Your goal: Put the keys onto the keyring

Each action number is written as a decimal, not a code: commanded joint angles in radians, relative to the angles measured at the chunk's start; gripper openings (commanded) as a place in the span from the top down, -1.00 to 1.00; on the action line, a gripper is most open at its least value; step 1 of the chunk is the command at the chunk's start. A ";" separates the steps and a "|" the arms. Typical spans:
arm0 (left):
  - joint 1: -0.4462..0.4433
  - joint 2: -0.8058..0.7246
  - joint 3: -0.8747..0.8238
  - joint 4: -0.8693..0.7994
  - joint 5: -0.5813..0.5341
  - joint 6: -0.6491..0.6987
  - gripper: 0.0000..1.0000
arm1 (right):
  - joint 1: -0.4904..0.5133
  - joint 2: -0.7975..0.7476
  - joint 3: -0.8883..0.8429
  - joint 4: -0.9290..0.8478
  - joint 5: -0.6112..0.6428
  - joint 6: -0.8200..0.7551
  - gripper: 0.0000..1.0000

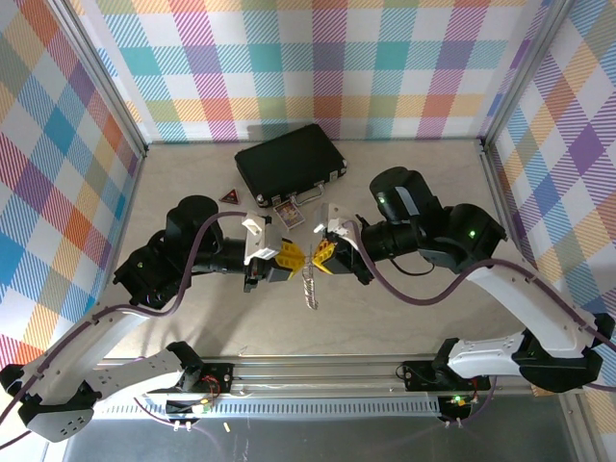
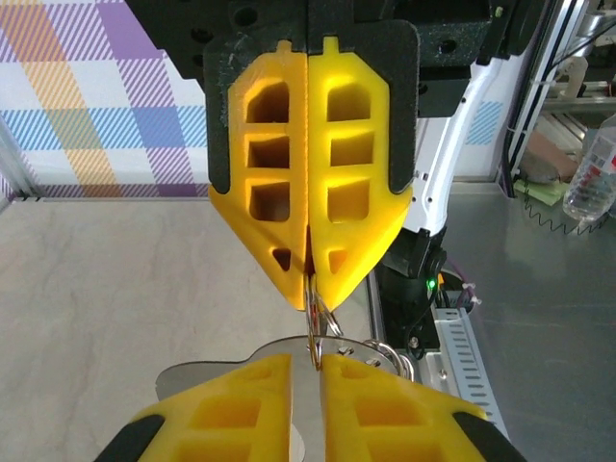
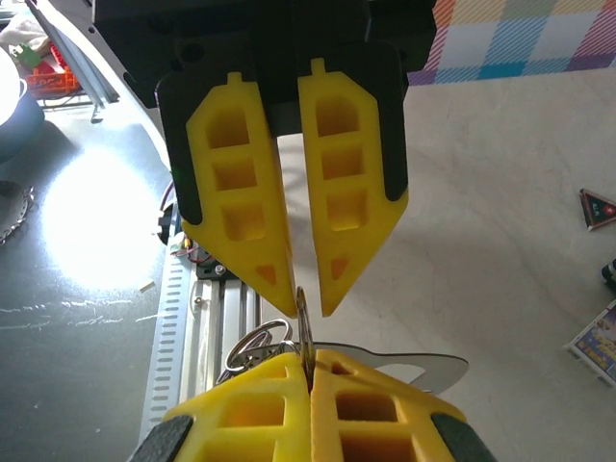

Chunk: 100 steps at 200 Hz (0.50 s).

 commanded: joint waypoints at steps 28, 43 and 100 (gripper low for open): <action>0.000 0.000 -0.017 0.079 0.040 -0.040 0.68 | 0.016 0.024 0.020 -0.013 -0.031 -0.025 1.00; -0.008 -0.005 -0.042 0.111 0.033 -0.062 0.74 | 0.020 0.026 0.009 -0.006 -0.041 -0.018 1.00; -0.017 -0.042 -0.096 0.176 0.004 -0.105 1.00 | 0.026 0.000 -0.035 0.034 -0.041 0.004 1.00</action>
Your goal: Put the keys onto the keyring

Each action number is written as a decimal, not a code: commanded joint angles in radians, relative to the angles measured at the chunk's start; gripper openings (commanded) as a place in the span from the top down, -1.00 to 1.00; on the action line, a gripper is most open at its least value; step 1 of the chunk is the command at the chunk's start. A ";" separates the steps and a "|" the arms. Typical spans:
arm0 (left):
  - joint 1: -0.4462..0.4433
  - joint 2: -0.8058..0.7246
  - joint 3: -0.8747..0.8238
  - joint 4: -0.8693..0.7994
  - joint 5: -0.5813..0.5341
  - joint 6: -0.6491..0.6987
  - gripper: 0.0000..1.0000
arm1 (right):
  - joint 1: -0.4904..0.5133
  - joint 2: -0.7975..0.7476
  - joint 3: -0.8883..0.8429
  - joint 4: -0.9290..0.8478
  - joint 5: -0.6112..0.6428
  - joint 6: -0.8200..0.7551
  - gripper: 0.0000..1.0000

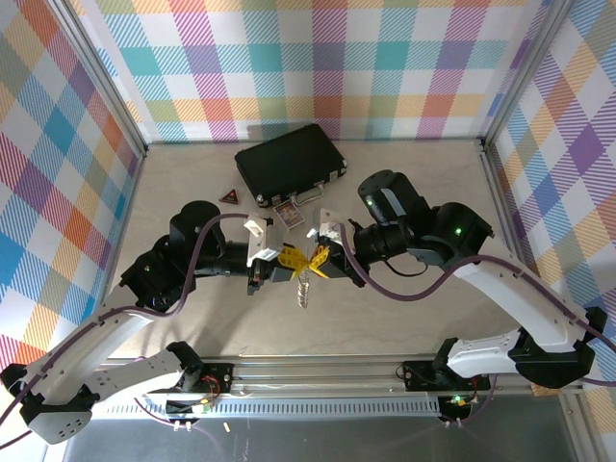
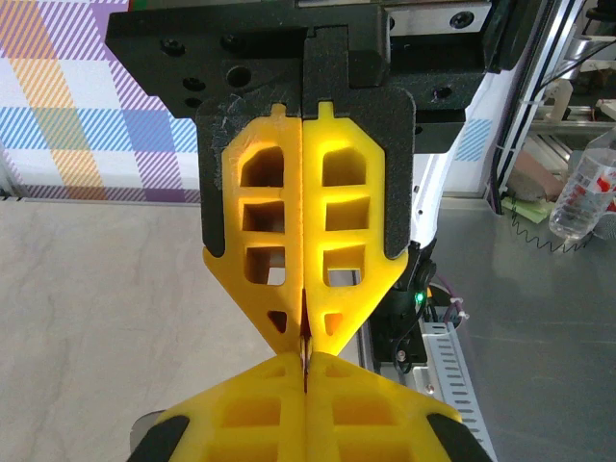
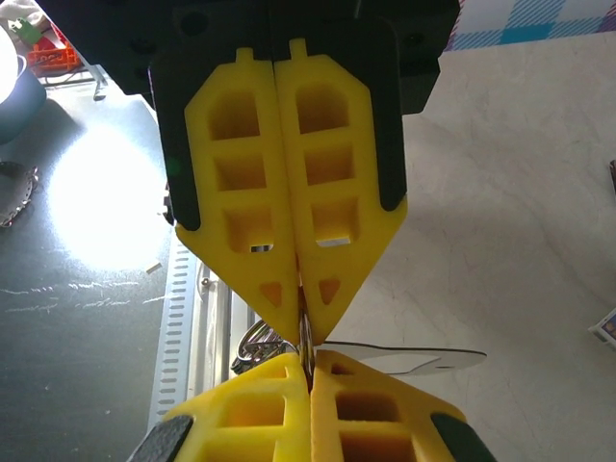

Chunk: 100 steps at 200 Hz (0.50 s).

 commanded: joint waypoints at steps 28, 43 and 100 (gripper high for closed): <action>-0.010 -0.058 -0.050 0.162 -0.019 -0.062 1.00 | 0.015 -0.034 -0.023 0.072 -0.030 0.028 1.00; -0.009 -0.073 -0.069 0.226 -0.018 -0.102 1.00 | 0.015 -0.044 -0.016 0.083 -0.028 0.055 0.97; -0.010 -0.152 -0.191 0.594 -0.016 -0.350 1.00 | 0.016 -0.166 -0.127 0.272 -0.035 0.138 0.37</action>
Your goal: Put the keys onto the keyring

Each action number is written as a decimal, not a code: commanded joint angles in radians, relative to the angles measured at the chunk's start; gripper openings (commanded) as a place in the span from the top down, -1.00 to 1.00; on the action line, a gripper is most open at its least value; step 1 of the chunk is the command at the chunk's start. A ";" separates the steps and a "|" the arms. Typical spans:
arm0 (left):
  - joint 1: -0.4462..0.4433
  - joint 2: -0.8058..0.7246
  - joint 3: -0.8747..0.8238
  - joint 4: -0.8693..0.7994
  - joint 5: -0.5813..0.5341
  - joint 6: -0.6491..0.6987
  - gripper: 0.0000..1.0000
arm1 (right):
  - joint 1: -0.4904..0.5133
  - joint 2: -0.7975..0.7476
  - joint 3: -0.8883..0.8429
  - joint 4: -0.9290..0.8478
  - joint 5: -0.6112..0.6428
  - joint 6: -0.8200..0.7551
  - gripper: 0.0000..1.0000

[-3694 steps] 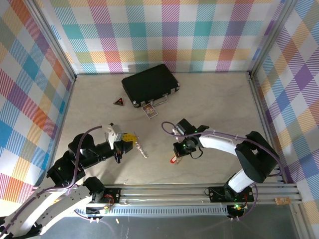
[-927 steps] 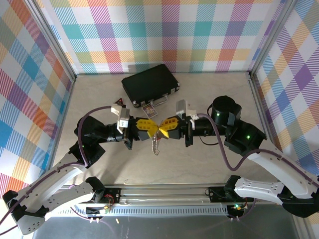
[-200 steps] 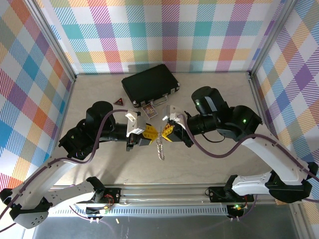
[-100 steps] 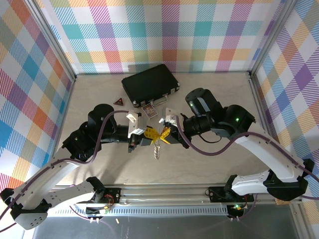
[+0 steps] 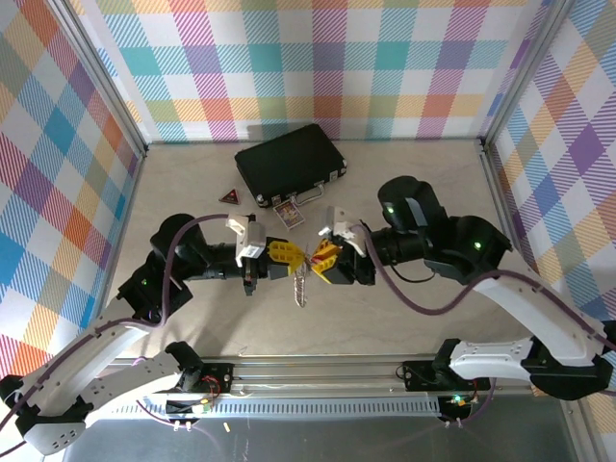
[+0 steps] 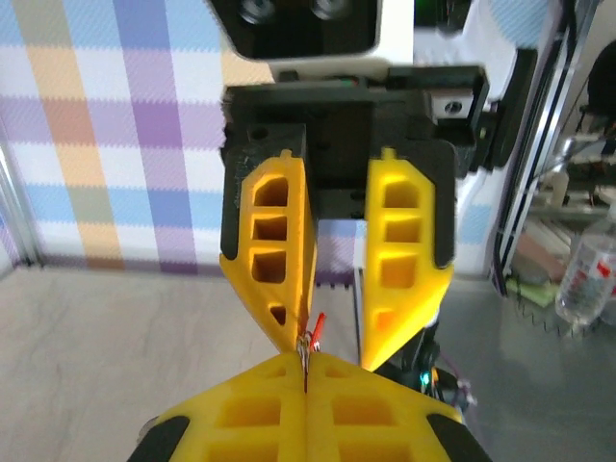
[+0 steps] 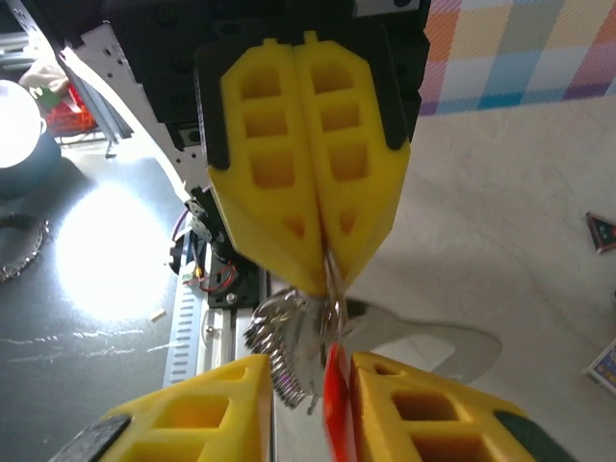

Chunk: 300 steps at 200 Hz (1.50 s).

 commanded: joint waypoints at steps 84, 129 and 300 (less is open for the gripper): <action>-0.009 -0.039 -0.133 0.539 0.009 -0.285 1.00 | 0.008 -0.121 -0.127 0.372 -0.022 0.141 0.01; -0.010 -0.023 -0.124 0.537 0.033 -0.281 1.00 | 0.007 -0.131 -0.137 0.401 -0.027 0.162 -0.02; -0.009 -0.016 -0.124 0.548 0.042 -0.294 1.00 | 0.008 -0.052 -0.120 0.409 -0.041 0.195 0.69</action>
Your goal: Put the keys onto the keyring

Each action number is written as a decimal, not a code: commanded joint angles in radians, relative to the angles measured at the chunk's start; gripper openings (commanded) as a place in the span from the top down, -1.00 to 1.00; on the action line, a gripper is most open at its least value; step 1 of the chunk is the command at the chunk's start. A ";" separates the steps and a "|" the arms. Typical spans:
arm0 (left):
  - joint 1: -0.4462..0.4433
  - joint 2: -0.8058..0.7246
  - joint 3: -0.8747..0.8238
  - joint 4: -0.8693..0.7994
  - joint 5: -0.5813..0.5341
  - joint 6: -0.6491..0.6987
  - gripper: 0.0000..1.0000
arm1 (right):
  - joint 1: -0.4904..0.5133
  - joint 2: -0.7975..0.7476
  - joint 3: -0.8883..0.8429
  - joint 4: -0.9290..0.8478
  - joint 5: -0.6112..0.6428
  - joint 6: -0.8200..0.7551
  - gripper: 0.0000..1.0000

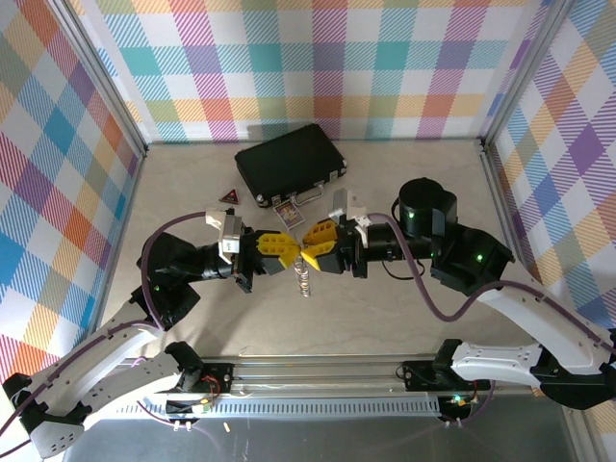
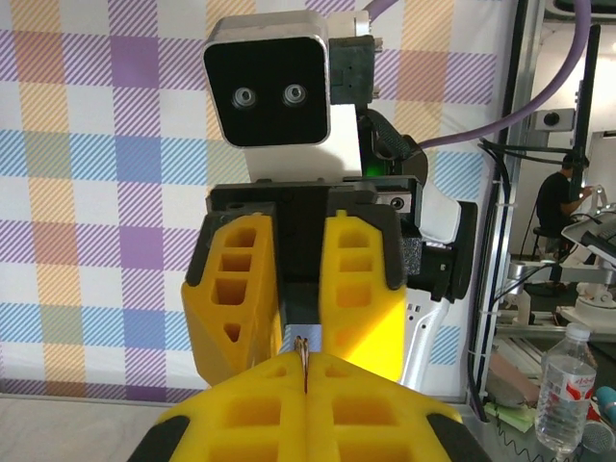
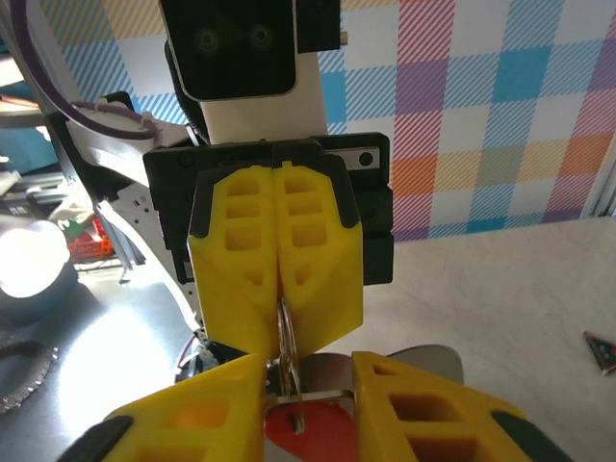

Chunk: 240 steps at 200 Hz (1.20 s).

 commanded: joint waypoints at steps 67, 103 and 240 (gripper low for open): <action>-0.009 -0.003 0.008 0.048 0.030 -0.012 1.00 | 0.005 0.010 0.005 0.013 -0.019 -0.005 1.00; -0.009 -0.013 0.025 -0.042 0.024 0.035 1.00 | 0.005 0.013 0.021 -0.031 0.003 -0.049 1.00; -0.009 0.054 0.300 -0.817 -0.068 0.520 0.52 | 0.029 0.156 0.277 -0.454 0.196 -0.206 1.00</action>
